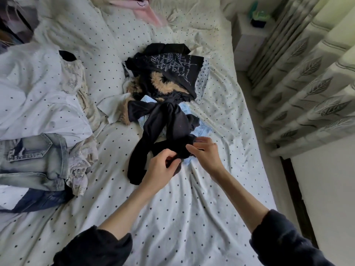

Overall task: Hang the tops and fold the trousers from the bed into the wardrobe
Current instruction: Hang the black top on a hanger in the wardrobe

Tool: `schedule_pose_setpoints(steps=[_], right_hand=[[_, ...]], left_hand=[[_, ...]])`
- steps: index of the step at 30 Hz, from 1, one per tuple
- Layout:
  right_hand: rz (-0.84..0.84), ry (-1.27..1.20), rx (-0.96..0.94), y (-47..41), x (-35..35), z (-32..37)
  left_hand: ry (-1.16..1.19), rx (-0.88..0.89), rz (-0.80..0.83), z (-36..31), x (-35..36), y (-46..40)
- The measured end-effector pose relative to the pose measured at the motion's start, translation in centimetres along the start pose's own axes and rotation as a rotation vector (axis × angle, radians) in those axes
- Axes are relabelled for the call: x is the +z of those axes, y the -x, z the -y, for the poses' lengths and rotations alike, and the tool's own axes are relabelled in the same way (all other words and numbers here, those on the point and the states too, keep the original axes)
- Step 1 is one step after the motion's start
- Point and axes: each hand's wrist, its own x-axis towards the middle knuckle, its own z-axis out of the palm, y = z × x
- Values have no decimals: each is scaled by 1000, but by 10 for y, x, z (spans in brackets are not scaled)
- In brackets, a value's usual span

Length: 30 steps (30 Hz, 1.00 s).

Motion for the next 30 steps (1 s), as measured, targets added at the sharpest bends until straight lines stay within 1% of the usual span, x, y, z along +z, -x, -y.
schedule_pose_setpoints(steps=[2, 4, 7, 9, 11, 13, 14, 16, 19, 23, 26, 28, 30], right_hand=[[49, -13, -43, -4, -3, 9], [96, 63, -141, -8, -6, 17], [109, 212, -242, -18, -6, 31], [206, 296, -287, -13, -3, 44], [332, 348, -272, -13, 7, 49], [406, 429, -299, 7, 17, 56], [394, 461, -321, 15, 20, 56], [291, 449, -379, 30, 20, 59], [150, 439, -451, 45, -5, 72], [-18, 468, -673, 58, -46, 115], [-64, 458, -821, 79, -60, 159], [-50, 428, -888, 95, -61, 186], [-14, 417, -940, 113, -56, 209]], left_hand=[[53, 28, 30, -19, -25, -7], [128, 63, 26, -45, -52, -9], [191, 112, 2, -80, -83, 0], [195, 133, -30, -100, -97, 16], [217, 134, -17, -109, -104, 22], [227, 141, -102, -123, -114, 41], [238, 146, -150, -128, -119, 50], [230, 163, -253, -137, -131, 71], [196, 153, -419, -144, -145, 107], [124, 118, -641, -151, -163, 160], [83, 92, -787, -158, -177, 208], [43, 82, -859, -160, -187, 242], [-27, 79, -875, -162, -196, 278]])
